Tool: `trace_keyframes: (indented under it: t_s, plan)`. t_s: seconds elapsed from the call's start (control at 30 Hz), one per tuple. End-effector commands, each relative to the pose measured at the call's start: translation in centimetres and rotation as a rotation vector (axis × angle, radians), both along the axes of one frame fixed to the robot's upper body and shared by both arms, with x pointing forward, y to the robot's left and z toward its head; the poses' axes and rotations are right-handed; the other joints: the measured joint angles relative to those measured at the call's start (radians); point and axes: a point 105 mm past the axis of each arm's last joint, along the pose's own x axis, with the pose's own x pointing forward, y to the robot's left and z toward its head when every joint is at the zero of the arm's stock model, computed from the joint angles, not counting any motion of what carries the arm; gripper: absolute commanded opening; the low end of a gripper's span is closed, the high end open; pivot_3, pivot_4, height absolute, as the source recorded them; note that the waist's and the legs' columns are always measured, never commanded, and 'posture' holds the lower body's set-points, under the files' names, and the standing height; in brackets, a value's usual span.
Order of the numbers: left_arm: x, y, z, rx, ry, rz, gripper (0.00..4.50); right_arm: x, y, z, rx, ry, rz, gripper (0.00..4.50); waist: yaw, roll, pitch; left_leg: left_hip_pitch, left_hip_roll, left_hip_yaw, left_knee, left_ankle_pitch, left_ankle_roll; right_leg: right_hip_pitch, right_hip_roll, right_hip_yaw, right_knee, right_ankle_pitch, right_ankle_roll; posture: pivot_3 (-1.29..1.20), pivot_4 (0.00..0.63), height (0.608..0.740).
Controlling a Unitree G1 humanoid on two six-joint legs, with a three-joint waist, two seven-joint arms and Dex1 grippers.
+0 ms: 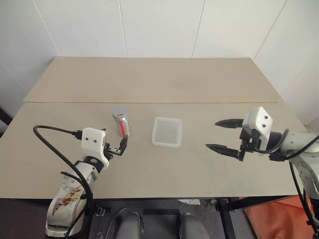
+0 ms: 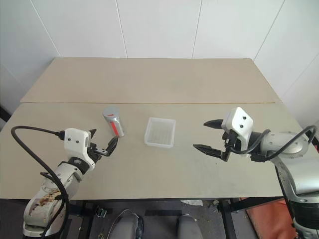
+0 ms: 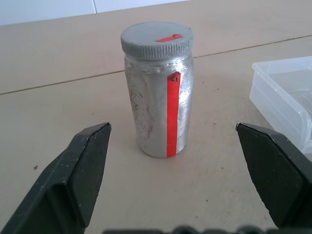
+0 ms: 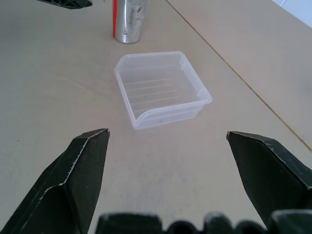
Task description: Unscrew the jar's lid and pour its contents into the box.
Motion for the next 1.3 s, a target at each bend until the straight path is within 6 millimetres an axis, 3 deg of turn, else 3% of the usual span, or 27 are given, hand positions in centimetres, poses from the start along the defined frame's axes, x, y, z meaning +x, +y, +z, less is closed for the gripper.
trace_keyframes:
  t_s: [0.03, 0.27, 0.63, 1.1, 1.3]
  plan:
    - [-0.1, 0.3, 1.1, -0.008, -0.051, 0.023, 4.46, -0.2, 0.3, 1.1, -0.001, -0.046, 0.011, 4.5, 0.0, 0.0, 0.0, 0.0, 0.0, 0.0, 0.0, 0.0, 0.0, 0.0, 0.0, 0.0, 0.0, 0.0, 0.0, 0.0, 0.15, 0.74]
    - [-0.2, -0.7, 0.6, -0.049, -0.029, 0.026, 4.46, 0.2, 0.4, 1.2, 0.005, -0.059, -0.007, 4.5, 0.003, 0.0, 0.0, 0.0, 0.0, 0.0, 0.0, 0.0, 0.0, 0.0, 0.0, 0.0, 0.0, 0.0, 0.0, 0.0, 0.15, 0.74]
    - [0.0, 0.5, 0.7, -0.057, -0.036, 0.095, 4.46, 0.1, -0.2, 1.3, 0.038, -0.023, -0.029, 4.5, 0.004, 0.0, 0.0, 0.0, 0.0, 0.0, 0.0, 0.0, 0.0, 0.0, 0.0, 0.0, 0.0, 0.0, 0.0, 0.0, 0.15, 0.74]
    - [1.9, -3.8, 0.5, -0.112, -0.035, 0.055, 4.46, -0.5, -1.4, 1.4, -0.002, -0.046, -0.057, 4.5, 0.013, 0.0, 0.0, -0.001, -0.001, 0.0, 0.001, 0.0, 0.0, 0.0, 0.0, 0.0, -0.001, 0.0, 0.0, 0.0, 0.15, 0.74]
    - [3.3, -3.3, 0.3, -0.065, -0.064, 0.19, 4.46, -1.0, -1.1, 1.6, 0.0, -0.026, -0.024, 4.5, 0.011, 0.0, 0.0, -0.001, -0.001, -0.001, 0.002, 0.0, 0.0, 0.001, 0.0, 0.0, -0.001, 0.0, 0.0, 0.0, 0.15, 0.74]
